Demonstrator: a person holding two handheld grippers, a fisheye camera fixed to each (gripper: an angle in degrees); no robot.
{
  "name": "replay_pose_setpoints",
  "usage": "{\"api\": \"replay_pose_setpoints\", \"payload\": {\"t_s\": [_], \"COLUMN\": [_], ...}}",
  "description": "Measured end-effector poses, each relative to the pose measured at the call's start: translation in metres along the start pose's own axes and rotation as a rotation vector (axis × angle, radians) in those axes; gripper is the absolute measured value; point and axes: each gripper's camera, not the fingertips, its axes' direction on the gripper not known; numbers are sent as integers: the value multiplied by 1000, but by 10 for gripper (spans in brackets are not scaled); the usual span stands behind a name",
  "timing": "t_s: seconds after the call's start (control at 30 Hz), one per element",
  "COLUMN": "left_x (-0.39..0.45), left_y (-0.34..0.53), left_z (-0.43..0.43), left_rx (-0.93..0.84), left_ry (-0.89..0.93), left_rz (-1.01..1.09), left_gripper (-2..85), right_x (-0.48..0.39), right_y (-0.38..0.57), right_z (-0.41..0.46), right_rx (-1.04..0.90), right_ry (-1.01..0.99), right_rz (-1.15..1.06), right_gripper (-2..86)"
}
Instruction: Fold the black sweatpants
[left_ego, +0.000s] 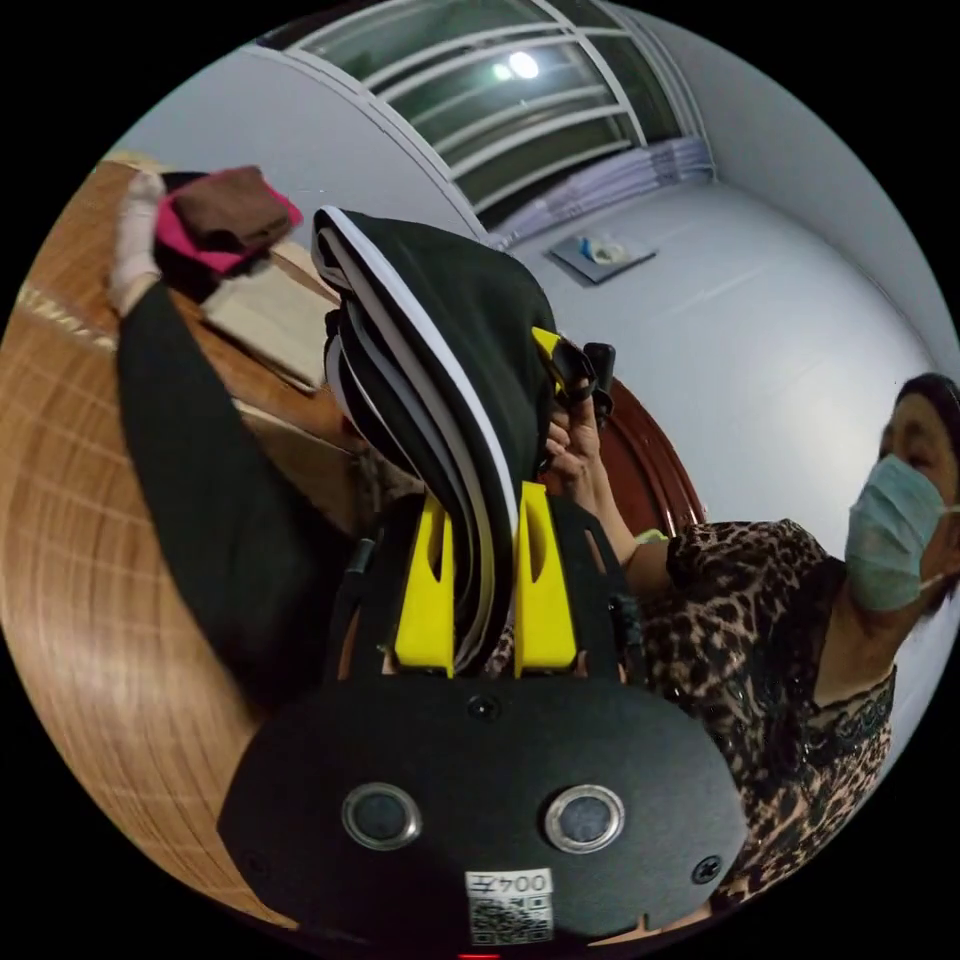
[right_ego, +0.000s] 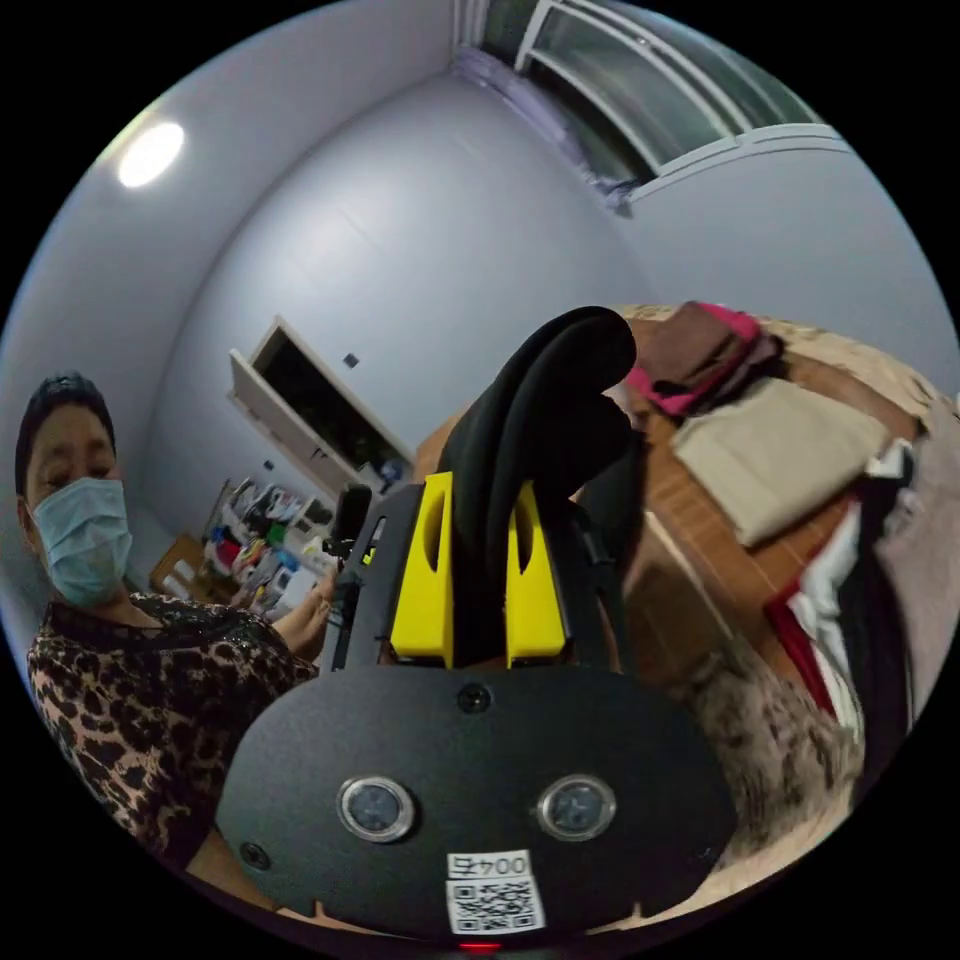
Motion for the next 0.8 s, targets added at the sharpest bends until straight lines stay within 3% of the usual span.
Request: {"api": "replay_pose_setpoints", "payload": {"t_s": [0.2, 0.37, 0.43, 0.5, 0.57, 0.7, 0.8], "left_x": [10, -78, -102, -93, -80, -81, -84], "left_y": [-85, -91, -93, -104, -109, -115, -121], "left_z": [177, 312, 329, 337, 357, 370, 364], "left_rx": [-253, -439, -442, -462, -543, -503, -422], "left_ry": [136, 25, 89, 58, -72, -23, 18], "left_rz": [59, -193, -313, -254, -184, -194, -204], "left_gripper": [108, 95, 77, 59, 41, 30, 26], "right_x": [-6, 39, 87, 121, 126, 106, 55], "right_y": [94, 203, 250, 288, 302, 286, 272], "right_z": [-148, -177, -165, -155, -164, -169, -179], "right_rx": [134, 92, 72, 73, 157, 25, 66], "right_ry": [303, 600, 625, 644, 573, 629, 831], "right_rz": [155, 315, 483, 608, 623, 562, 500], "right_gripper": [84, 87, 88, 89, 91, 98, 81]}}
